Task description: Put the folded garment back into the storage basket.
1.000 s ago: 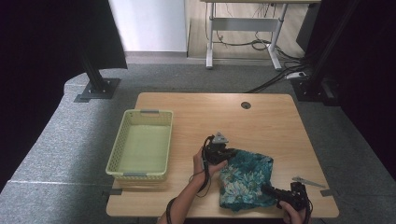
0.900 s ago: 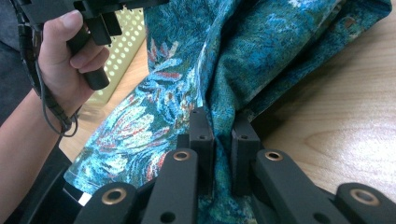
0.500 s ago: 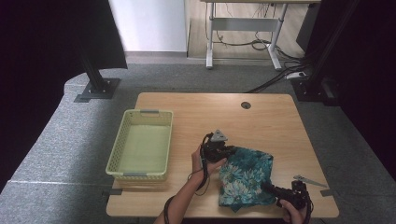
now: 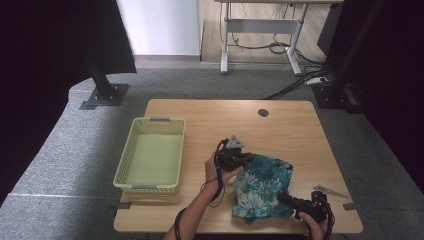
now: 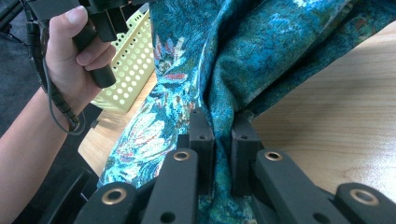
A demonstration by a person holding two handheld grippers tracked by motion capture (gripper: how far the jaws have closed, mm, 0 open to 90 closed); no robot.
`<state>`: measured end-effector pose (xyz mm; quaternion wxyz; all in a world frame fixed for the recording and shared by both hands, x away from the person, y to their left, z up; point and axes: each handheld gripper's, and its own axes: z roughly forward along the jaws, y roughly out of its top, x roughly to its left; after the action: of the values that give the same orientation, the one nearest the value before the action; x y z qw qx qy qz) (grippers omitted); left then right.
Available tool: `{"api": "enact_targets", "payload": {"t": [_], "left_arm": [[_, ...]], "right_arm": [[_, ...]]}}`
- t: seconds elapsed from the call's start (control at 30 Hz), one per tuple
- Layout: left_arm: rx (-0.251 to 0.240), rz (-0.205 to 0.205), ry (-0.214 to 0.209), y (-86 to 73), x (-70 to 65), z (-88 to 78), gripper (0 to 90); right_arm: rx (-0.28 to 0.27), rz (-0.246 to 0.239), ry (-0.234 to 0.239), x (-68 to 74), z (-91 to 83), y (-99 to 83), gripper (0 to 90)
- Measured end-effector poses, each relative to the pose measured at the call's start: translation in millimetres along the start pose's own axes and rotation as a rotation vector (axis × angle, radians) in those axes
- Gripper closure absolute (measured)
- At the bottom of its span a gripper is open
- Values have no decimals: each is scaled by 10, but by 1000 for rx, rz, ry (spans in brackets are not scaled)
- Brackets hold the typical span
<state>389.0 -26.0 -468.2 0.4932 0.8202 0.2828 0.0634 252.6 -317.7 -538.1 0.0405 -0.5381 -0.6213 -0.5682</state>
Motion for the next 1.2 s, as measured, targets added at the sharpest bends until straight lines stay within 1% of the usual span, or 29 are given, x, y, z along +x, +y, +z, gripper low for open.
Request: {"api": "enact_targets", "payload": {"t": [0.3,1.1,1.2], "left_arm": [[-3,-4,-2,9,6,-17,826],[-29,13,5,135,2,-193,826],[-25,17,8,157,8,-216,826]], "right_arm": [[-6,3,12,4,-22,12,821],[-27,-27,58,150,-21,103,821],[-28,-21,72,168,-15,111,821]]}}
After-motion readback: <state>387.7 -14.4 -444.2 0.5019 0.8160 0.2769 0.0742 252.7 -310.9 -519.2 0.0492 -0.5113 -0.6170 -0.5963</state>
